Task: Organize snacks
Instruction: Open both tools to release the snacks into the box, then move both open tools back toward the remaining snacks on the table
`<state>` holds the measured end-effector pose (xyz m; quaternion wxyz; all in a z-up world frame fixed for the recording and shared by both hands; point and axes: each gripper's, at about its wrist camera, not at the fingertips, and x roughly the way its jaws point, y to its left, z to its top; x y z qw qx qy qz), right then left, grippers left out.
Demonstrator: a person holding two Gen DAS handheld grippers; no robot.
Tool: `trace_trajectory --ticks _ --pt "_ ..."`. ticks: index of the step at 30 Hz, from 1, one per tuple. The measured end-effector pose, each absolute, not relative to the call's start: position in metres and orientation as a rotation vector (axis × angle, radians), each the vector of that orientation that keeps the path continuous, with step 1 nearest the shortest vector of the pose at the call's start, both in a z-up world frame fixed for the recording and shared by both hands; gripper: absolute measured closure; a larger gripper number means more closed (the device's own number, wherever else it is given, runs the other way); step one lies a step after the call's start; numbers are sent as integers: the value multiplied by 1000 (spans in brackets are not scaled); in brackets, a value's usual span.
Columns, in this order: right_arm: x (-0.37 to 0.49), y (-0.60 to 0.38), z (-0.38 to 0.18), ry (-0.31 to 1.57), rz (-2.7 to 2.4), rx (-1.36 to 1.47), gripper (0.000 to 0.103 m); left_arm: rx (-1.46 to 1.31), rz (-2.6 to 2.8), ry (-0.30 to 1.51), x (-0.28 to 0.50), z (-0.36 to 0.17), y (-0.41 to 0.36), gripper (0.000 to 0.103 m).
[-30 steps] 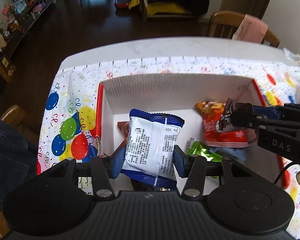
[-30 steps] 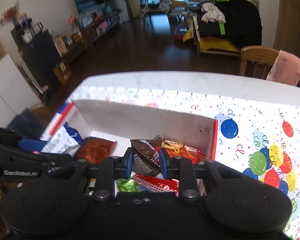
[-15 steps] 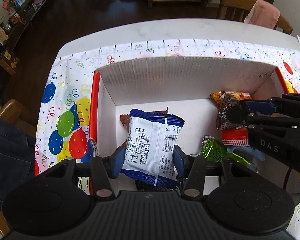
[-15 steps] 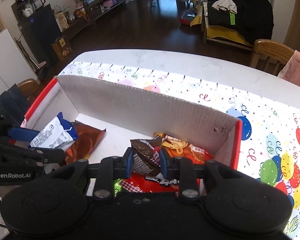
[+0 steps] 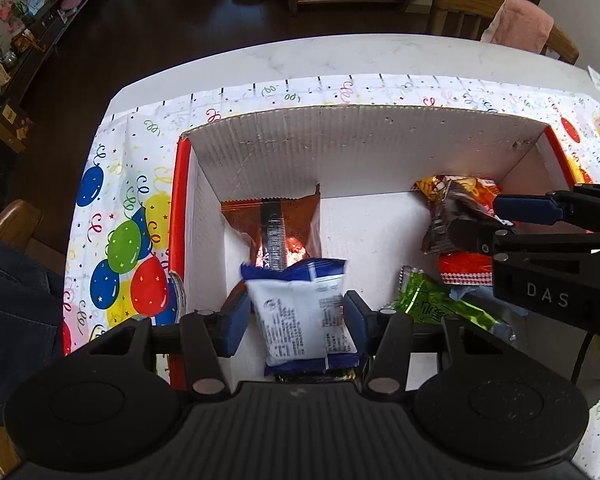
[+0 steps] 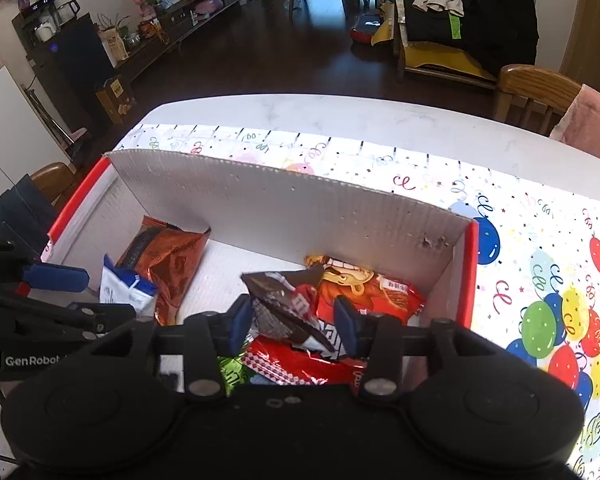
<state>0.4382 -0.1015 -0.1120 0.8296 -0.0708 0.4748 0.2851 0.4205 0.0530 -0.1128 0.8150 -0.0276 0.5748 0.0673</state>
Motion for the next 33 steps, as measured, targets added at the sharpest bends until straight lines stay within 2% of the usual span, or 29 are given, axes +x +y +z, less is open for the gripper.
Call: trace_trajectory --ticks 7,11,14,19,21,25,28,33 --pt "425 -111 -97 987 610 -129 47 -94 123 1195 409 -103 54 46" --pt "414 -116 -85 971 614 -111 40 -101 112 1169 401 -94 53 45" --pt "406 -119 -77 962 618 -100 39 -101 101 1144 393 -84 52 43" --pt "388 -126 -61 933 627 -71 27 -113 79 1107 377 -69 51 43" --pt "382 -130 -55 923 624 -52 23 -119 73 1086 370 -63 51 39" --pt "369 -137 -44 906 624 -22 21 -119 56 1044 353 -50 48 36" --pt "358 -141 -38 889 621 -11 15 -125 50 1020 341 -43 49 36" --pt "340 -148 -31 872 622 9 11 -135 42 979 318 -32 50 29"
